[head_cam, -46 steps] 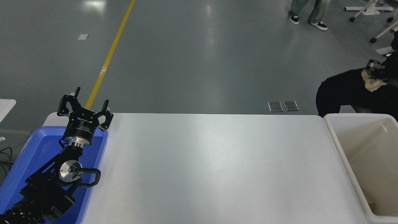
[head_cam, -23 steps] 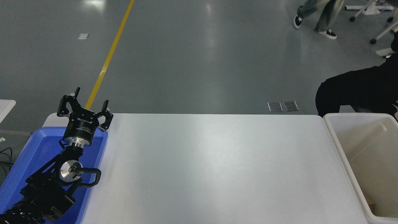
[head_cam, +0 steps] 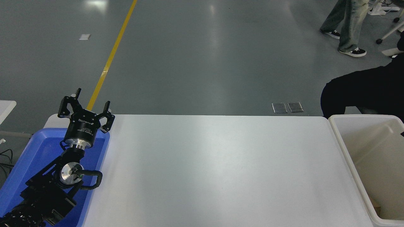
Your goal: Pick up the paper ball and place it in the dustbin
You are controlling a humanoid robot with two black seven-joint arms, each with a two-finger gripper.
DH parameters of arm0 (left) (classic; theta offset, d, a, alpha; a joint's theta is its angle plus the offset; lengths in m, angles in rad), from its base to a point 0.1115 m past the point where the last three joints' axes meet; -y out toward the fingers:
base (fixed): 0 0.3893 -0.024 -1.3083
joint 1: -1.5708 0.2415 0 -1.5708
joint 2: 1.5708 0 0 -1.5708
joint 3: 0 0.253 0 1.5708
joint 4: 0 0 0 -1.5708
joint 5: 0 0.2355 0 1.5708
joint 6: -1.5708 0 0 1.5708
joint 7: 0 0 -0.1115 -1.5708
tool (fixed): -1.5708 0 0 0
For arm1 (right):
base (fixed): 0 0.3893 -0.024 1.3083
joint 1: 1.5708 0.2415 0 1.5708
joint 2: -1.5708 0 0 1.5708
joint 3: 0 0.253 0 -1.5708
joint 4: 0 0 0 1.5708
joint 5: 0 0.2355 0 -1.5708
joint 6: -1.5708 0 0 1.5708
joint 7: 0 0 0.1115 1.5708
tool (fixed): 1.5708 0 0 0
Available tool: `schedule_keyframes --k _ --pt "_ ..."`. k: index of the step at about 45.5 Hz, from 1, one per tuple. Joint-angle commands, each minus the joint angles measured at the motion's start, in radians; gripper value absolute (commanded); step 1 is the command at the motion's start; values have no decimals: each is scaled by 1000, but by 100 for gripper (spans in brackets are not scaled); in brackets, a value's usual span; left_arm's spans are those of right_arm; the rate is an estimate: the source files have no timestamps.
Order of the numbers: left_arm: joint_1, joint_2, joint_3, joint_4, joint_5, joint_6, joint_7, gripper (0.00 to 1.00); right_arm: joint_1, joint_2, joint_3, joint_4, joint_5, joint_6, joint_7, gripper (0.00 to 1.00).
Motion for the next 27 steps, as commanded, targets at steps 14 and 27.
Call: schedule_keyframes --k 14,27 --pt "0 0 0 0 0 0 0 98 -134 50 85 -86 0 -69 0 84" --pt "0 0 0 0 0 0 0 98 -162 73 85 -87 2 -136 0 99"
